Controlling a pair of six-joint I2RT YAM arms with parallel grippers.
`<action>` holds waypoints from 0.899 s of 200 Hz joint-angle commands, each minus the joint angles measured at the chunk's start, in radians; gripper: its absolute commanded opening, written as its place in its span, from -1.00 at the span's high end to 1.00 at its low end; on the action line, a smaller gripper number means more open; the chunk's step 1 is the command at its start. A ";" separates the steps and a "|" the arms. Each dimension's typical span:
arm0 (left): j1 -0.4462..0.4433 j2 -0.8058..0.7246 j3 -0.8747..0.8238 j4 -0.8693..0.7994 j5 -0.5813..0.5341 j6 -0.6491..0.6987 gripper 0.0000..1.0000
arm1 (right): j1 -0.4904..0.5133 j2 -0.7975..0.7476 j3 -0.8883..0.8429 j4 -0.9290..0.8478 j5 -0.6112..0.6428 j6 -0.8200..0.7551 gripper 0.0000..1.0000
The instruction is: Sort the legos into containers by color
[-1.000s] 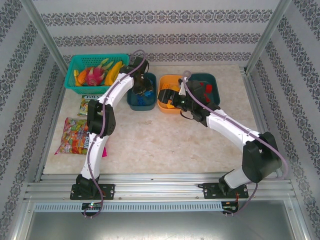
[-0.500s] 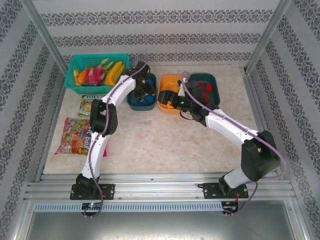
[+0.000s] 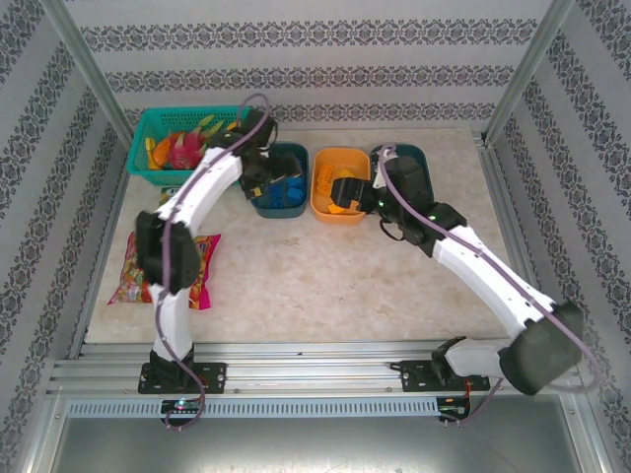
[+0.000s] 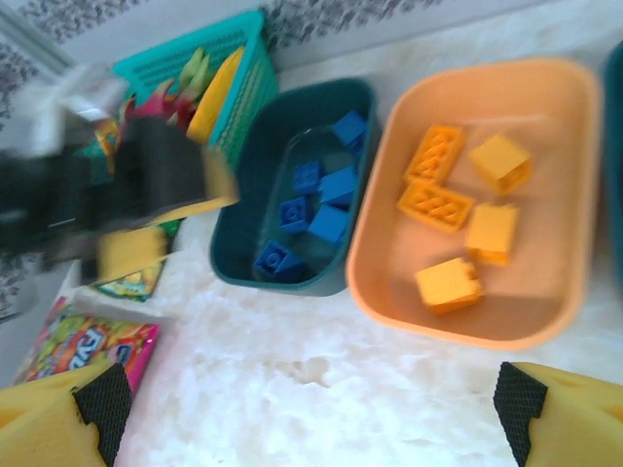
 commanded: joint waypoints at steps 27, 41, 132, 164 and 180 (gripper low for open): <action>-0.005 -0.490 -0.420 0.001 -0.270 0.134 -1.00 | -0.012 -0.255 -0.123 -0.256 0.263 -0.155 -0.95; -0.013 -0.638 -0.560 -0.019 -0.512 0.110 -1.00 | -0.014 -0.302 -0.180 -0.305 0.458 -0.095 -0.95; 0.144 -0.912 -1.358 0.834 -0.598 0.630 -1.00 | -0.152 -0.207 -0.687 0.468 0.559 -0.472 -0.95; 0.253 -0.685 -1.366 1.078 -0.482 0.639 -1.00 | -0.212 -0.047 -0.686 0.630 0.492 -0.497 -0.95; 0.276 -0.594 -1.346 1.181 -0.444 0.649 -0.99 | -0.235 0.017 -0.681 0.698 0.464 -0.505 -0.95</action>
